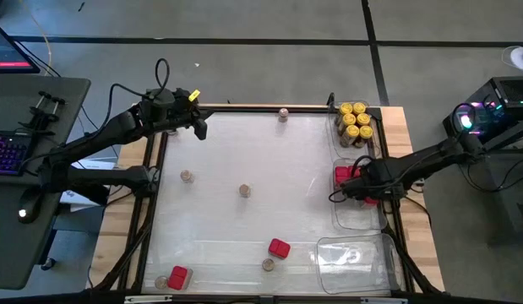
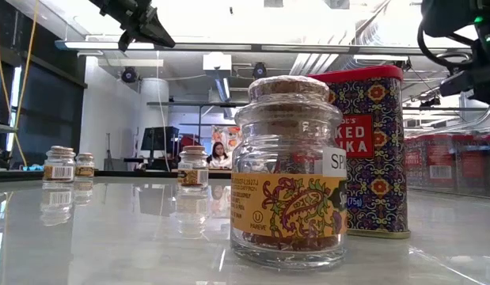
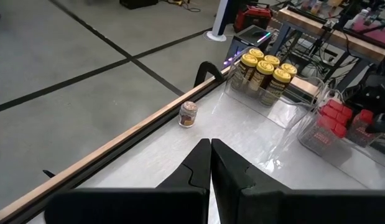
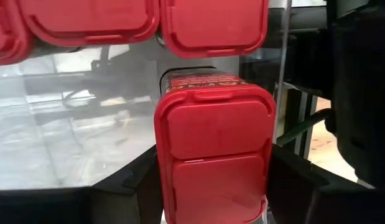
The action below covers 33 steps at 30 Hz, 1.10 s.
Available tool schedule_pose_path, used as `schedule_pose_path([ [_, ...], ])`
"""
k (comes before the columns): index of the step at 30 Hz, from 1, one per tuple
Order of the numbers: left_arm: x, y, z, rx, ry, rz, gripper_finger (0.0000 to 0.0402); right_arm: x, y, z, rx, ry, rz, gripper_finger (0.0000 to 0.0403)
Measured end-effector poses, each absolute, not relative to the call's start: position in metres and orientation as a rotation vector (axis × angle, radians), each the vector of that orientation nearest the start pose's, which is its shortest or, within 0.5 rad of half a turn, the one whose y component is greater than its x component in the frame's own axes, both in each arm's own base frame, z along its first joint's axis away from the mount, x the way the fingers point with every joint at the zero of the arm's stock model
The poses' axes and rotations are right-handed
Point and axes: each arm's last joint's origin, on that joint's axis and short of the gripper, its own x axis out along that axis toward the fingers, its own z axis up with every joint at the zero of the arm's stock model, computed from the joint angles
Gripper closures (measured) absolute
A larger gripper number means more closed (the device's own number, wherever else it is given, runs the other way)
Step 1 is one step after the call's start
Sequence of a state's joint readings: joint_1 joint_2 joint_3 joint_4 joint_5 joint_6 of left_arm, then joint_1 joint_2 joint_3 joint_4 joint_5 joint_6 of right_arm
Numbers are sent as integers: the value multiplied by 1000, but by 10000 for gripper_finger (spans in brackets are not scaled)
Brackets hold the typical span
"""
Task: Sort spices by type
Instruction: Put the red seasoning can into the middle transparent bin
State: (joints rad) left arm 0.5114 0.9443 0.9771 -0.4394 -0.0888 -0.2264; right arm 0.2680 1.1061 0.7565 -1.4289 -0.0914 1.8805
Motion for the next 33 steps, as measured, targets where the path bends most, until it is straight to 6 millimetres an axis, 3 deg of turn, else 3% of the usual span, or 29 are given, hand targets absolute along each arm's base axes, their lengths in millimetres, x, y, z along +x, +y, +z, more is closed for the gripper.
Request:
schedule_pose_path([
  [4, 170, 99, 347, -293, 339, 634, 401, 127, 37, 217, 1140, 1351, -1409, 192],
  [11, 170, 99, 347, -292, 340, 634, 401, 127, 37, 217, 1131, 1339, -1413, 96],
  [21, 170, 99, 347, -283, 343, 633, 401, 128, 37, 225, 1134, 1343, -1406, 86],
  [28, 170, 99, 346, -246, 363, 627, 402, 134, 38, 266, 1125, 1328, -1301, 86],
  [33, 165, 106, 346, -298, 344, 681, 401, 144, 36, 313, 1080, 1116, -1134, 85],
])
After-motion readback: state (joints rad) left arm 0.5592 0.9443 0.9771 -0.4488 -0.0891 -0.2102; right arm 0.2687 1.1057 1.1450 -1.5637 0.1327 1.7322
